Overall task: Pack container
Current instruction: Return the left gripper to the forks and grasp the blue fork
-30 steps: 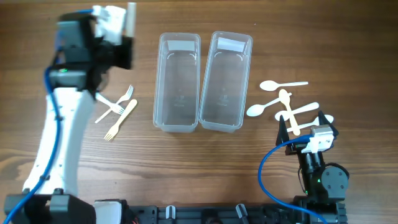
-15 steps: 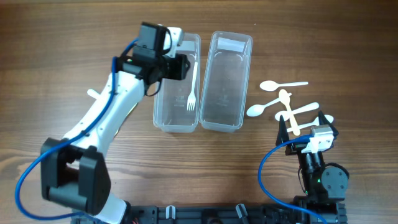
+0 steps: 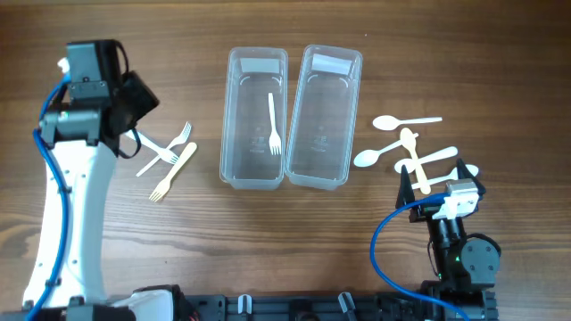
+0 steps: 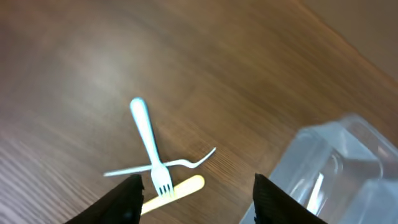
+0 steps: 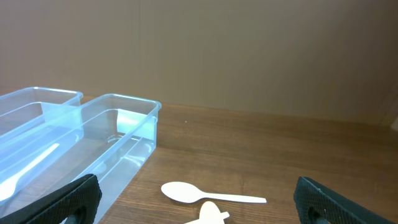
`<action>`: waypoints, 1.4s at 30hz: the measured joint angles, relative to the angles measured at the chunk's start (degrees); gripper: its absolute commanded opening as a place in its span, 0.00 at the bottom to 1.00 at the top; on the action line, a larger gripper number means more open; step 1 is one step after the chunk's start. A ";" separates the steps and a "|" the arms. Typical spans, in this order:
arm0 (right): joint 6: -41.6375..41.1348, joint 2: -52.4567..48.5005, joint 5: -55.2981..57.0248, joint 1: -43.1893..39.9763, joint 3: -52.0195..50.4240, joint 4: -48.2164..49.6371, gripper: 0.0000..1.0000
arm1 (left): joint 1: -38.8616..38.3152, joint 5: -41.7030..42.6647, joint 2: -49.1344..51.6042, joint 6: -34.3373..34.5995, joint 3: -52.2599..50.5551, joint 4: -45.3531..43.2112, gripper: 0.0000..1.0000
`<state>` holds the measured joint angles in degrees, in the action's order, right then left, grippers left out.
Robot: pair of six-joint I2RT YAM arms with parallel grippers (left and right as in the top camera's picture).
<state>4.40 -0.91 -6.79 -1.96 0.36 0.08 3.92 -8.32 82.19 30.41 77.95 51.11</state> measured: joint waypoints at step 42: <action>0.00 0.00 0.00 0.00 0.00 0.00 1.00 | 9.55 9.99 34.51 17.42 0.00 -1.38 0.04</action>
<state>4.40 -0.91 -6.79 -1.96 0.36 0.08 13.47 1.67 116.71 47.83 77.95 49.74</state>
